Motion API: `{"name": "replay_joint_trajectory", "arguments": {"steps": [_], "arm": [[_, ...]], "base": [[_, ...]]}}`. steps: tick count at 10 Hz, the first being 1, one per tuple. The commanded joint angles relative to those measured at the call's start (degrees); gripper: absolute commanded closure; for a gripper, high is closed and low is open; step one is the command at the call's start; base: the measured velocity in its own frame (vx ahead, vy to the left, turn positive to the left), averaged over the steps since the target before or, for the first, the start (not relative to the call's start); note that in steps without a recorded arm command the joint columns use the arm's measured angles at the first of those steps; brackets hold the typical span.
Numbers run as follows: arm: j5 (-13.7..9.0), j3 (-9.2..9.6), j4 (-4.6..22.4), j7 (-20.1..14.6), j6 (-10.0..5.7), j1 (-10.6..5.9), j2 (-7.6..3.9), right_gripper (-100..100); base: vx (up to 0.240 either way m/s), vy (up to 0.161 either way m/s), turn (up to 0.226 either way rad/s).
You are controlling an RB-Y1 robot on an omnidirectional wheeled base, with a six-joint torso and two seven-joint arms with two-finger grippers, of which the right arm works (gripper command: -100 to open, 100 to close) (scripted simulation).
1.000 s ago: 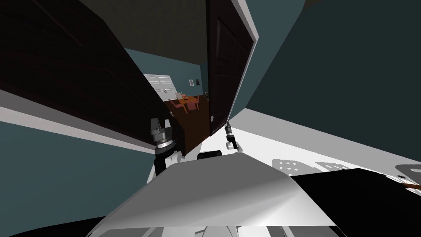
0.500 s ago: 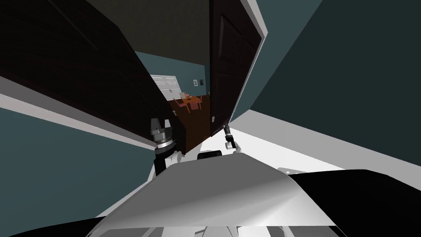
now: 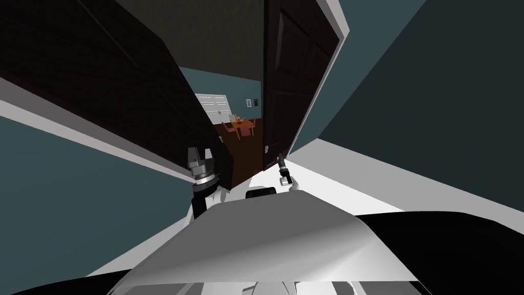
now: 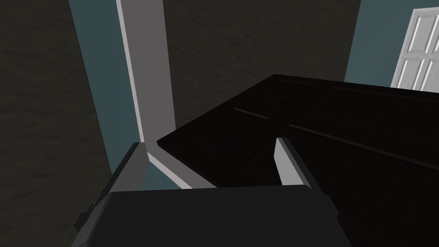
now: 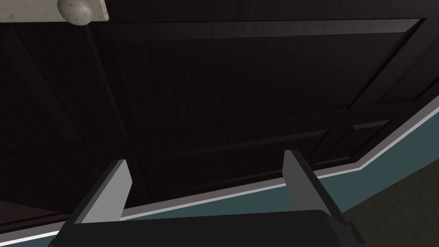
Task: Push the door open
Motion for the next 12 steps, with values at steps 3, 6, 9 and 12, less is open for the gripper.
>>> {"name": "replay_joint_trajectory", "arguments": {"steps": [3, 6, 9, 12], "arm": [[-0.23, 0.26, 5.20, -0.68, -0.74, -2.31, -0.16, -100], [-0.39, 0.48, 9.02, -1.18, -1.34, -4.02, -0.25, -100], [-0.54, 0.69, 12.58, -1.66, -1.89, -5.61, -0.30, -100], [-0.76, 0.98, 17.68, -2.33, -2.69, -7.89, -0.35, -100]], "base": [[0.029, -0.089, 0.160], [0.015, -0.061, 0.105], [0.012, -0.072, 0.136], [0.025, -0.100, 0.185]]}}
